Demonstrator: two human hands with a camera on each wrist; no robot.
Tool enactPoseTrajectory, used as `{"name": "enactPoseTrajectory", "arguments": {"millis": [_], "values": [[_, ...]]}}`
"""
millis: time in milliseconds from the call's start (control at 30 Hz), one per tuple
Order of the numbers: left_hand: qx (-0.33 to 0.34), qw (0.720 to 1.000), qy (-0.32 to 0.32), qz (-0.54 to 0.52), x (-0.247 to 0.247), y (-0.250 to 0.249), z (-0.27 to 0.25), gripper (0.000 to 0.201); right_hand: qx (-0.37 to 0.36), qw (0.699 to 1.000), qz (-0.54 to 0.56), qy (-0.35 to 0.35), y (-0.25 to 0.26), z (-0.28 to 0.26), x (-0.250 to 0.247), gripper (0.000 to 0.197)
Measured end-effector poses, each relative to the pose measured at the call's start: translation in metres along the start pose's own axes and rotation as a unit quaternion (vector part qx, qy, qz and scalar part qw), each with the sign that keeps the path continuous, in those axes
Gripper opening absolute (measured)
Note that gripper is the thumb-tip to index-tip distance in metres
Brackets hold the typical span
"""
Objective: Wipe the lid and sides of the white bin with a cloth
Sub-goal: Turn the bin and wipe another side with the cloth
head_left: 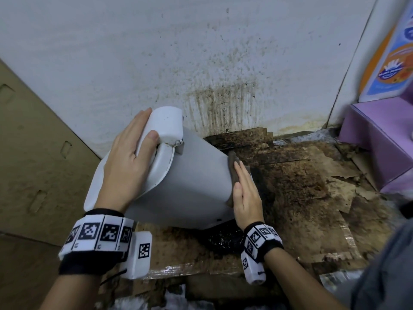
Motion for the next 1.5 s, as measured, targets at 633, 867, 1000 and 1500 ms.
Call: {"name": "enactPoseTrajectory", "arguments": {"millis": [633,867,1000,1500], "values": [[-0.007,1.0,0.002,0.016,0.002,-0.001,-0.001,0.069,0.058,0.994,0.052,-0.081,0.007,-0.008,0.005,0.059],[-0.005,1.0,-0.006,0.0,-0.001,0.003,0.001,0.067,-0.045,0.997,0.062,-0.026,0.128,-0.024,0.018,0.06],[0.003,1.0,-0.006,-0.008,-0.002,0.007,-0.001,0.065,-0.091,0.995,0.038,-0.005,0.145,-0.028,0.02,0.059],[-0.015,1.0,-0.013,-0.02,-0.004,0.011,0.001,0.065,-0.07,0.994,-0.076,-0.023,0.014,-0.031,0.012,0.063]]}}
Point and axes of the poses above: each hand's wrist, its own z-axis towards the middle knuckle, its own x-axis out of the palm, y = z × x, the point moved 8 cm from there along z, towards the middle knuckle, and after that the axes turned 14 degrees about x, right-handed, at the moved point
